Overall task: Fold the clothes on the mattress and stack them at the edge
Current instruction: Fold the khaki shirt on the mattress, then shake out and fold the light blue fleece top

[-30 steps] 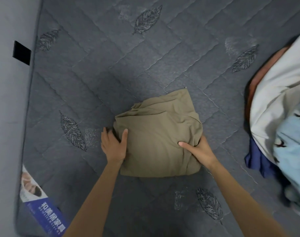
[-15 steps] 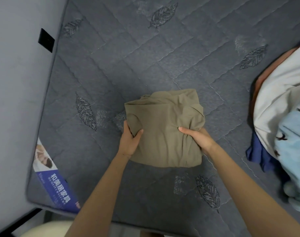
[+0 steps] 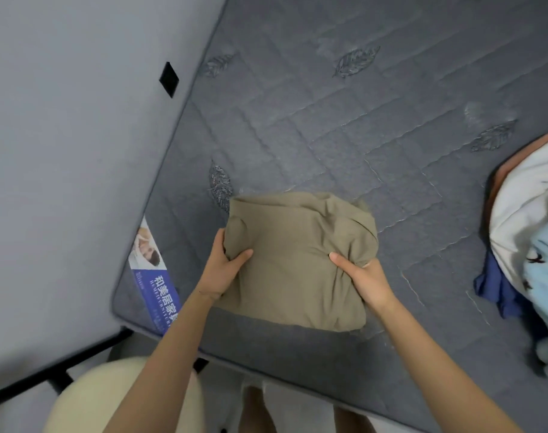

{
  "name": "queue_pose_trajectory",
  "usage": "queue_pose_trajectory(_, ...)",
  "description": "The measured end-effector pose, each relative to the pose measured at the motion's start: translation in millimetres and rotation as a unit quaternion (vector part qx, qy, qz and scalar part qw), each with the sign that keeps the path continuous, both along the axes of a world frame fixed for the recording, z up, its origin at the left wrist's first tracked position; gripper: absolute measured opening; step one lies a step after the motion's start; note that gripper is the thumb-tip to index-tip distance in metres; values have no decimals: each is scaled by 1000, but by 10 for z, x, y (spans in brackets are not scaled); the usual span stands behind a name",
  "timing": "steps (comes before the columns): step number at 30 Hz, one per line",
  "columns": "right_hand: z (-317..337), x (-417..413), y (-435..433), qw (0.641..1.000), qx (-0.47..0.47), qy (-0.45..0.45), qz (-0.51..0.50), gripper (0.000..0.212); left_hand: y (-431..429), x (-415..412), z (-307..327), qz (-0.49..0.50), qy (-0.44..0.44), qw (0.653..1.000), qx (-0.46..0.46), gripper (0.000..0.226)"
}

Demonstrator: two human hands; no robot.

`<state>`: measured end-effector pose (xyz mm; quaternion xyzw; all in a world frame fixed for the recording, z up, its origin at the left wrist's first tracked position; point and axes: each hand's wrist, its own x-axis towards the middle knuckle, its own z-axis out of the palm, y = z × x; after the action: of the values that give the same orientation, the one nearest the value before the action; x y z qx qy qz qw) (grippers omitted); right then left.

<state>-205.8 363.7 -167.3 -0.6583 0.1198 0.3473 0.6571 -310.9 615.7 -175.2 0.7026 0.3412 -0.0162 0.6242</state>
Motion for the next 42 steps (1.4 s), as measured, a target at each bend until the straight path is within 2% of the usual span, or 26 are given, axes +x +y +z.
queue_pose_trajectory(4,17,-413,479,1000,-7,-24,-8,32,539,-335,40,-16,1,1000,18,42)
queue_pose_trajectory(9,-41,-907,1231,996,-26,-82,-26,37,1233,-802,-15,18,-14,999,44,44)
queue_pose_trajectory(15,-442,-1434,1906,997,-37,-63,-30,36,1897,-1230,-383,21,26,997,69,49)
queue_pose_trajectory(20,-938,-1670,2102,996,-80,-25,6,41,2007,-1424,-827,23,74,992,95,59)
queue_pose_trajectory(25,-1282,-1644,2100,991,-113,72,26,67,2027,-1536,-1161,75,100,985,121,69)
queue_pose_trajectory(28,-1248,-1598,2094,984,-152,78,56,72,1956,-1510,-1110,80,127,976,155,70)
queue_pose_trajectory(31,-1051,-1565,1972,972,-223,43,61,77,1819,-1429,-883,34,162,954,250,78)
queue_pose_trajectory(33,-863,-1525,1792,946,-305,-29,108,87,1682,-1334,-656,-11,168,930,328,76)
queue_pose_trajectory(36,-478,-1432,1405,857,-437,-155,227,90,1348,-1126,-271,-101,172,884,423,70)
queue_pose_trajectory(38,-221,-1336,1100,799,-484,-205,292,85,1035,-957,-19,-143,173,866,447,70)
queue_pose_trajectory(40,17,-1219,786,770,-508,-210,323,83,686,-791,194,-190,162,853,459,73)
queue_pose_trajectory(42,210,-1116,493,760,-522,-206,328,82,331,-639,358,-242,146,833,475,75)
